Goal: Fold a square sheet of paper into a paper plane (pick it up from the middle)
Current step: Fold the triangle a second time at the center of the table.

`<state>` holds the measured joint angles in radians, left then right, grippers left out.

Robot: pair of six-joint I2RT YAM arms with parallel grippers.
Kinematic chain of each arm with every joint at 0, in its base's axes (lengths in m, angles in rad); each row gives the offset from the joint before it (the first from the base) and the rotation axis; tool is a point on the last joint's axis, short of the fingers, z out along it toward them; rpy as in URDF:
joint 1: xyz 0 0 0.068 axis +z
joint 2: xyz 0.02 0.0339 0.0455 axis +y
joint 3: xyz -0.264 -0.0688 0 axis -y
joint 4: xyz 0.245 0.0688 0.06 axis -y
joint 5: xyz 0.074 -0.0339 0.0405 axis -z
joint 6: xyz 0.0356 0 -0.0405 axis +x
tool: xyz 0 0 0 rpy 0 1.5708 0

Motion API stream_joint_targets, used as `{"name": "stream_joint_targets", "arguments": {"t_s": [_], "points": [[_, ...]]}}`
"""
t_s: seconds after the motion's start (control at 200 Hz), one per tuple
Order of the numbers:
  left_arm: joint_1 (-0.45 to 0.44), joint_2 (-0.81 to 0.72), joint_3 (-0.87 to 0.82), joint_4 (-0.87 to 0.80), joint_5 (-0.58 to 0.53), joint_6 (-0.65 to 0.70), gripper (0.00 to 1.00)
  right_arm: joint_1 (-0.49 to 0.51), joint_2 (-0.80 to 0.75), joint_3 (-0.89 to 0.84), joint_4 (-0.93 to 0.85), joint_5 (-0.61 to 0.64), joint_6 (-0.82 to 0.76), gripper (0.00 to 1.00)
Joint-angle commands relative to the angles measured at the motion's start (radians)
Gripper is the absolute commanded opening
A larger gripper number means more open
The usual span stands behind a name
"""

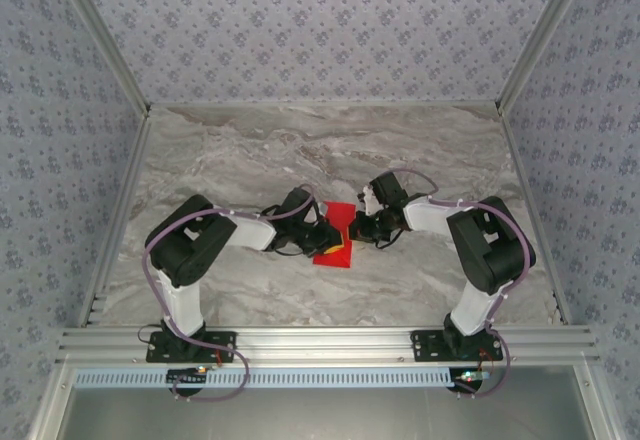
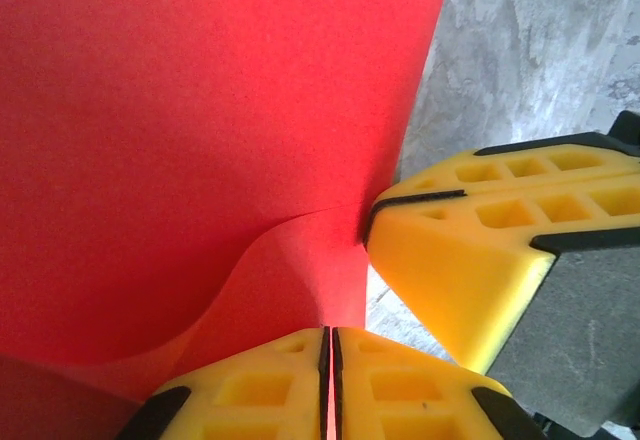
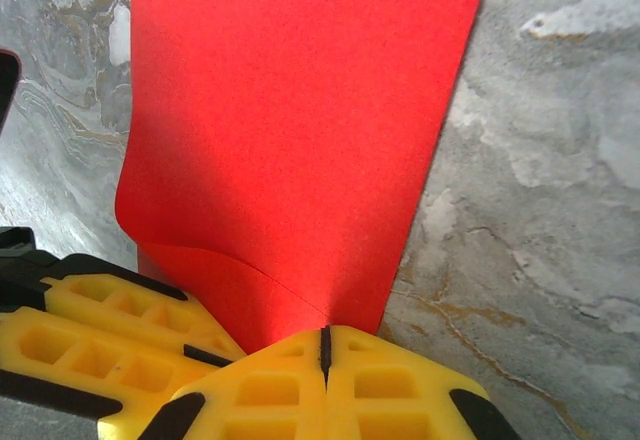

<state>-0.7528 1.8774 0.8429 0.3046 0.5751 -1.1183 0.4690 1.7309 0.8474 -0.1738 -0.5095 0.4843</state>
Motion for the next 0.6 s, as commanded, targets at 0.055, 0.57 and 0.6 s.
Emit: {"name": "stream_joint_targets", "arguments": {"t_s": [0.055, 0.57, 0.6], "points": [[0.015, -0.079, 0.047, -0.129, -0.075, 0.105, 0.14, -0.003, 0.042, 0.01, -0.071, 0.054, -0.044, 0.05], [0.018, -0.021, 0.099, -0.258, -0.141, 0.18, 0.14, 0.0, 0.069, 0.016, -0.091, 0.08, -0.059, 0.04], [0.019, -0.021, 0.095, -0.267, -0.147, 0.184, 0.14, 0.0, 0.071, 0.016, -0.091, 0.081, -0.059, 0.04]]}}
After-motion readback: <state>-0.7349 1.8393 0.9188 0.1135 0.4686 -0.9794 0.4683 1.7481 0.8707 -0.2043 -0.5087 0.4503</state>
